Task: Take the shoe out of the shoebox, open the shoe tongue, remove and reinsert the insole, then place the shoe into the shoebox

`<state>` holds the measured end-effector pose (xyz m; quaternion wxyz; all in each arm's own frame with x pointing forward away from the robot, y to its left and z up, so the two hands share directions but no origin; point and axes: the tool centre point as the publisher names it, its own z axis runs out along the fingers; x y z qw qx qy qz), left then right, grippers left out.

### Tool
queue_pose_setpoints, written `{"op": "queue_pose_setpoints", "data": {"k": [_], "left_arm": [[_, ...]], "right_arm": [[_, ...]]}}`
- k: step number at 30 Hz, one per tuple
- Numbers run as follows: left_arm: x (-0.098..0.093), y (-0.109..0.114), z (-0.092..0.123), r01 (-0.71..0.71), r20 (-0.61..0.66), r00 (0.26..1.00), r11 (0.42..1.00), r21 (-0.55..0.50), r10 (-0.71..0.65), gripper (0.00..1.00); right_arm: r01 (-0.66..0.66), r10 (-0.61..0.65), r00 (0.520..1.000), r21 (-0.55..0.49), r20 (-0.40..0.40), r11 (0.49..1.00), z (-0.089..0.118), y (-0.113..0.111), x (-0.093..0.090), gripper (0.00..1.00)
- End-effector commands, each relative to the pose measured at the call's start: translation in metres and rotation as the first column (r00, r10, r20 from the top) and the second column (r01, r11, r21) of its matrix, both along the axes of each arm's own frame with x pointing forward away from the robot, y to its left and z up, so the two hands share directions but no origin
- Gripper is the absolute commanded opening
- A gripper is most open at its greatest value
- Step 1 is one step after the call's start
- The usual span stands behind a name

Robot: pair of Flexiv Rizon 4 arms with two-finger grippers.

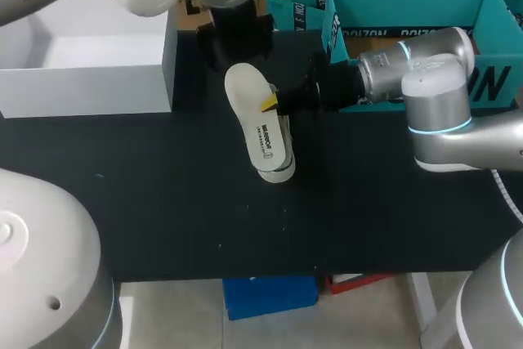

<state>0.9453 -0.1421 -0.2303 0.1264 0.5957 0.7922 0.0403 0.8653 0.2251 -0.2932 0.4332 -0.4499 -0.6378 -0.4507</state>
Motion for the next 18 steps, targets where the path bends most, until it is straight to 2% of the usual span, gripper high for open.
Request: {"op": "queue_pose_setpoints", "data": {"k": [1,18], "left_arm": [[-0.020,0.004,0.005,-0.002,0.022,1.000,1.000,-0.003,0.002,1.00],[-0.086,-0.017,0.005,0.031,0.004,1.000,0.999,-0.018,-0.031,1.00]], "right_arm": [[0.000,0.000,1.000,0.000,0.000,1.000,-0.001,0.001,0.000,0.00],[0.000,0.000,1.000,0.000,0.000,1.000,-0.001,0.001,0.000,0.00]]}}
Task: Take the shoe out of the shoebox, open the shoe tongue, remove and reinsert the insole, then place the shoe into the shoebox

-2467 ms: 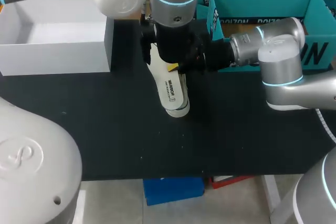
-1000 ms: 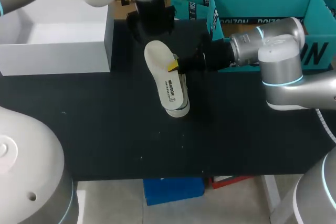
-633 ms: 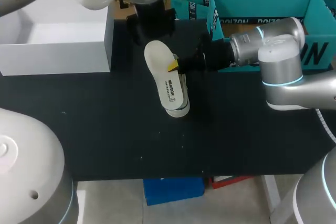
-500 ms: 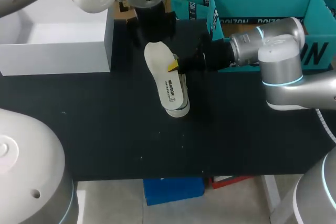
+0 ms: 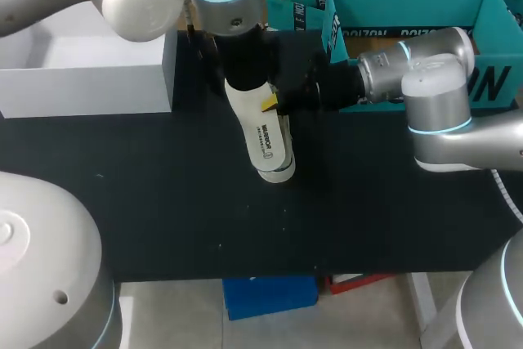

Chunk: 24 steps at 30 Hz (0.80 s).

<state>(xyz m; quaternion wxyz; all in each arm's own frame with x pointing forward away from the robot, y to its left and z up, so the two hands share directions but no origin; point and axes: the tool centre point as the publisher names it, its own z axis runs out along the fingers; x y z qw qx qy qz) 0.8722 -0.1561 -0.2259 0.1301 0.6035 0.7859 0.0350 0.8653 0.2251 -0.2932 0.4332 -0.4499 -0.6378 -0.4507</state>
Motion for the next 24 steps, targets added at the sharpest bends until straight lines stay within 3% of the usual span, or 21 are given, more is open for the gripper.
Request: {"op": "queue_pose_setpoints", "data": {"k": [1,12,24], "left_arm": [[-0.017,-0.003,0.000,0.011,0.001,1.000,1.000,-0.013,-0.011,1.00],[-0.057,-0.015,0.001,0.036,0.005,0.999,0.999,-0.016,-0.036,1.00],[-0.080,-0.025,-0.009,0.070,-0.011,0.997,0.997,-0.016,-0.070,1.00]], "right_arm": [[0.000,0.000,1.000,0.000,0.000,1.000,-0.001,0.001,0.000,0.00],[0.000,0.000,1.000,0.000,0.000,1.000,-0.001,0.001,0.000,0.00],[0.000,0.000,1.000,0.000,0.000,1.000,-0.001,0.001,0.000,0.00]]}}
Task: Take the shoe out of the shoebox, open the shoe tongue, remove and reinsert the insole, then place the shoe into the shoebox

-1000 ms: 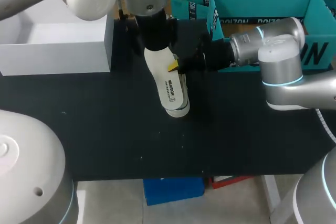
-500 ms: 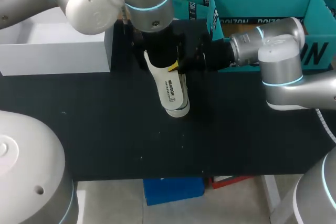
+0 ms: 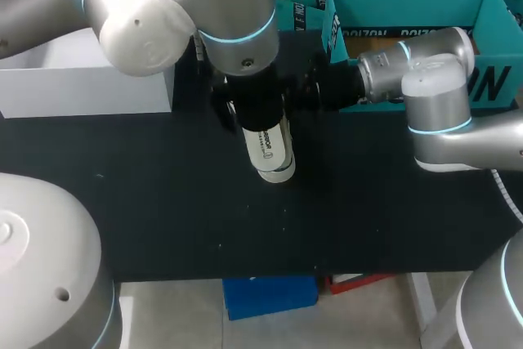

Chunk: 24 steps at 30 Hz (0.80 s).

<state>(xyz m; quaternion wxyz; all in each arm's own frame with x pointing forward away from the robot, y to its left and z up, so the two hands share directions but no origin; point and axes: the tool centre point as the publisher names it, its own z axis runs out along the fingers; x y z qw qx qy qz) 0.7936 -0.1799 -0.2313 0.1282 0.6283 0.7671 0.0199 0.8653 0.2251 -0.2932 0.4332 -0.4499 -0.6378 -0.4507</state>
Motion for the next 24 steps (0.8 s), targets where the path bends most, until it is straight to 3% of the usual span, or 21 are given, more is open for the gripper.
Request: {"op": "queue_pose_setpoints", "data": {"k": [1,5,10,15,24], "left_arm": [[-0.002,-0.001,-0.003,0.006,0.006,1.000,1.000,-0.002,-0.006,1.00],[-0.001,0.000,0.000,0.008,0.021,1.000,1.000,-0.023,-0.007,1.00],[0.003,0.015,0.004,0.021,0.026,1.000,0.969,-0.245,-0.015,1.00],[0.007,0.030,0.001,0.025,0.030,0.999,0.906,-0.423,-0.013,1.00],[0.013,0.054,-0.001,0.070,0.097,0.995,0.765,-0.640,-0.010,1.00]], "right_arm": [[0.000,0.000,1.000,0.000,0.000,1.000,-0.001,0.001,0.000,0.00],[0.000,0.000,1.000,0.000,0.000,1.000,-0.001,0.001,0.000,0.00],[0.000,0.000,1.000,0.000,0.000,1.000,-0.001,0.001,0.000,0.00],[0.000,0.000,1.000,0.000,0.000,1.000,-0.001,0.001,0.000,0.00],[0.000,0.000,1.000,0.000,0.000,1.000,-0.001,0.001,0.000,0.00]]}}
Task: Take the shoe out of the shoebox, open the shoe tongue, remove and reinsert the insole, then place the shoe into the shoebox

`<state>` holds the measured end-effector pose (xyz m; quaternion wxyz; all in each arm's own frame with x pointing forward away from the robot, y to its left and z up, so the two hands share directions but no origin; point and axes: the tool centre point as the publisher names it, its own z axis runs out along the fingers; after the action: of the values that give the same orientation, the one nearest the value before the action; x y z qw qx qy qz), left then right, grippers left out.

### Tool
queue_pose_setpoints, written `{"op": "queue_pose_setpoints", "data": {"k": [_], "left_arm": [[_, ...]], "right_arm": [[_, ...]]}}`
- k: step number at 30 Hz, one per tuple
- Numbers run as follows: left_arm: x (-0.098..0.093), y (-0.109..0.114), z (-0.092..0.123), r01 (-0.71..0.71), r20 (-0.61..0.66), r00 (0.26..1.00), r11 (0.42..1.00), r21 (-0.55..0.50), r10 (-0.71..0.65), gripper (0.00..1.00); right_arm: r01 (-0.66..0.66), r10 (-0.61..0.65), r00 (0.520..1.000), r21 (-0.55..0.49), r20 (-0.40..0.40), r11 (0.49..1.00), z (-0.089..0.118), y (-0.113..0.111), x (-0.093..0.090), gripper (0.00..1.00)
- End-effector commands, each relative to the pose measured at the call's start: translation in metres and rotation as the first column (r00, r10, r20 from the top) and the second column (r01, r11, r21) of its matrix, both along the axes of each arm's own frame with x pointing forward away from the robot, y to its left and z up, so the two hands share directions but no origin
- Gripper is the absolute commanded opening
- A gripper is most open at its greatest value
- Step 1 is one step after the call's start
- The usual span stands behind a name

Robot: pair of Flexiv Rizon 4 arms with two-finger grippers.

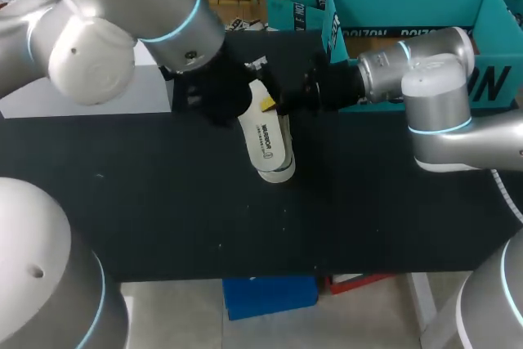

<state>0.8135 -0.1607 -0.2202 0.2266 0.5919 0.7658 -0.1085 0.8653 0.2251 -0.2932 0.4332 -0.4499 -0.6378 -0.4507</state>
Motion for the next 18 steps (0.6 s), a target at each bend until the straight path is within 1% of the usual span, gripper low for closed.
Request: {"op": "queue_pose_setpoints", "data": {"k": [1,4,6,9,18], "left_arm": [[-0.006,0.037,-0.012,0.063,0.121,0.993,0.923,-0.379,-0.019,1.00],[-0.006,0.042,-0.014,0.071,0.127,0.992,0.902,-0.426,-0.018,1.00],[-0.004,0.047,-0.017,0.070,0.108,0.994,0.878,-0.474,-0.021,1.00],[-0.002,0.050,-0.020,0.067,0.087,0.996,0.852,-0.520,-0.025,1.00],[-0.002,0.052,-0.021,0.063,0.078,0.997,0.851,-0.522,-0.026,1.00]], "right_arm": [[0.000,0.000,1.000,0.000,0.000,1.000,-0.001,0.001,0.000,0.00],[0.000,0.000,1.000,0.000,0.000,1.000,-0.001,0.001,0.000,0.00],[0.000,0.000,1.000,0.000,0.000,1.000,-0.001,0.001,0.000,0.00],[0.000,0.000,1.000,0.000,0.000,1.000,-0.001,0.001,0.000,0.00],[0.000,0.000,1.000,0.000,0.000,1.000,-0.001,0.001,0.000,0.00]]}}
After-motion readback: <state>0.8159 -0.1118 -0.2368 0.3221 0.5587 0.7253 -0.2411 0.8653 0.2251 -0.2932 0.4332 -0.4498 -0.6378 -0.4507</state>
